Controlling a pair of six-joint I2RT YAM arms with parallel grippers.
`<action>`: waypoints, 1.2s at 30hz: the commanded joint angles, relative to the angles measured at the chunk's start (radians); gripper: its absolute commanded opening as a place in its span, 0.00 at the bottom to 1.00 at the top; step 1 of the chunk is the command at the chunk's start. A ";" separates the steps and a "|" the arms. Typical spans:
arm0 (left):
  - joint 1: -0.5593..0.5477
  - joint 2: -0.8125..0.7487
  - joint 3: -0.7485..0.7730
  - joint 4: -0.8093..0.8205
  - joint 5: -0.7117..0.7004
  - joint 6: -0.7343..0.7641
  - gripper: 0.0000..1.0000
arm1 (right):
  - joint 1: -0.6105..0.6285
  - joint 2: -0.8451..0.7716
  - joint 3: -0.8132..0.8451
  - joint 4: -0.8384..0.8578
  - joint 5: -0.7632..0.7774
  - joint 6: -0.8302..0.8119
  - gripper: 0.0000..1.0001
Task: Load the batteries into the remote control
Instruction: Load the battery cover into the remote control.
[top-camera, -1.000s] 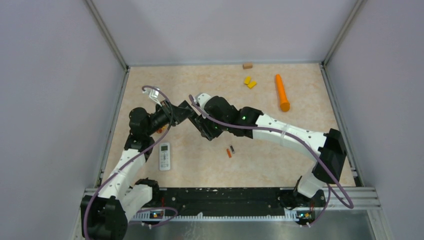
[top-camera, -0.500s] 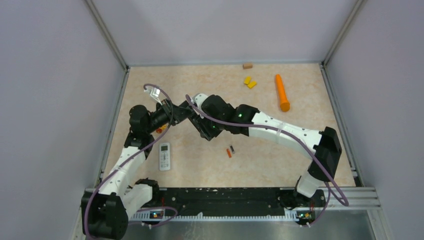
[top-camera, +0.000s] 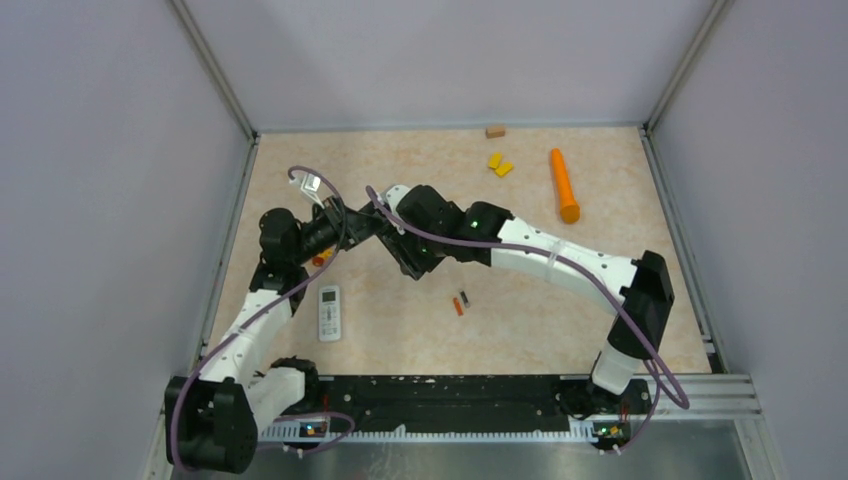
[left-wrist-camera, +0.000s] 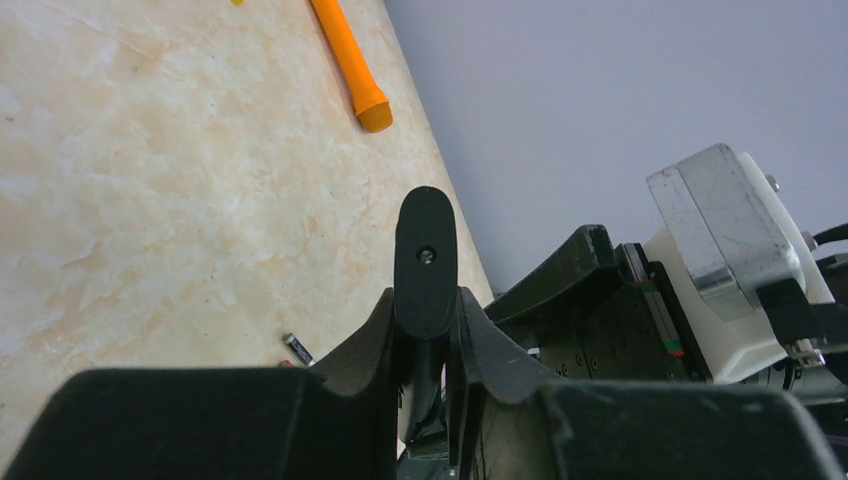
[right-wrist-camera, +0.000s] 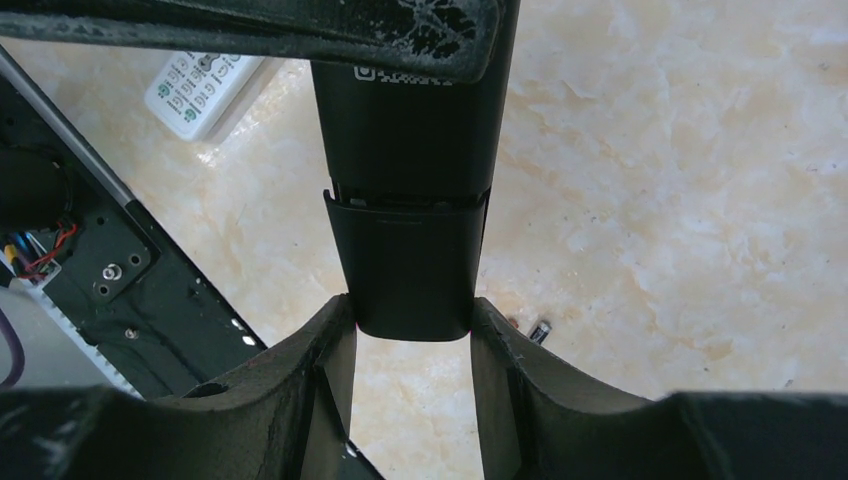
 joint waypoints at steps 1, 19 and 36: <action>-0.020 0.023 0.033 0.040 0.107 -0.180 0.00 | 0.013 0.048 0.074 0.080 0.000 0.002 0.43; -0.020 0.087 -0.032 0.153 0.106 -0.333 0.00 | 0.012 0.075 0.079 0.032 -0.003 0.005 0.47; -0.020 0.084 -0.023 0.074 0.077 -0.281 0.00 | 0.012 0.045 0.064 0.044 0.042 0.019 0.58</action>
